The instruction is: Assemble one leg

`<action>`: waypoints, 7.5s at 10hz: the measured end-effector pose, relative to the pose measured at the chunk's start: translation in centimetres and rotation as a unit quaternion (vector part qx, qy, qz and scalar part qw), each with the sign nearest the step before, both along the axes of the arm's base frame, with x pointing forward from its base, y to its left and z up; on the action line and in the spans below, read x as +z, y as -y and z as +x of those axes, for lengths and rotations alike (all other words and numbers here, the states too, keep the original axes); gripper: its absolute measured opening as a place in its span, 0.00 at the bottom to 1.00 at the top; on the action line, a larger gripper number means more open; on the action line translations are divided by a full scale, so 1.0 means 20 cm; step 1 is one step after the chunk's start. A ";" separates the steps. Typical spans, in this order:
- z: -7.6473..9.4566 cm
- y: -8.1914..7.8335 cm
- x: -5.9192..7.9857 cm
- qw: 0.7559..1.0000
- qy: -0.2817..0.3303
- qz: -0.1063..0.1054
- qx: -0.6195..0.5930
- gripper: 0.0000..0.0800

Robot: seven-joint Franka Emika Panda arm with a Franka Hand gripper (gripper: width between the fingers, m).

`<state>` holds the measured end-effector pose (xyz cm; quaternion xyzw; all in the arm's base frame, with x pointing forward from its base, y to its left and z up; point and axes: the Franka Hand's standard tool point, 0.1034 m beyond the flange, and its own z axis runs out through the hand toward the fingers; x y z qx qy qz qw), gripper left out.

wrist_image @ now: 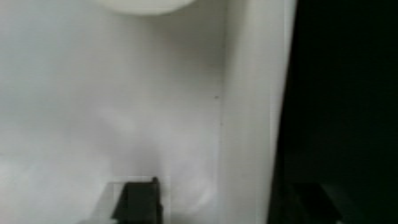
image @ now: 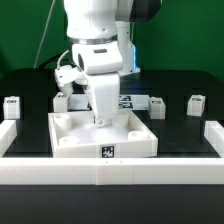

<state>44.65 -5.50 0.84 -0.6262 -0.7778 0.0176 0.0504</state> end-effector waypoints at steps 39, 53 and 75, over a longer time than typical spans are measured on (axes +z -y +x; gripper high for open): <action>0.23 -0.65 -0.01 0.994 0.014 0.013 -0.104 0.81; 0.16 -0.74 0.29 0.944 0.037 -0.006 -0.328 0.81; -0.19 -1.05 0.25 0.458 -0.157 -0.130 -0.865 0.81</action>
Offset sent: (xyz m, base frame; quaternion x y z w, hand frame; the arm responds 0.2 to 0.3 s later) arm 0.0000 0.0000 0.0000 0.0000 0.0000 0.0000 1.0000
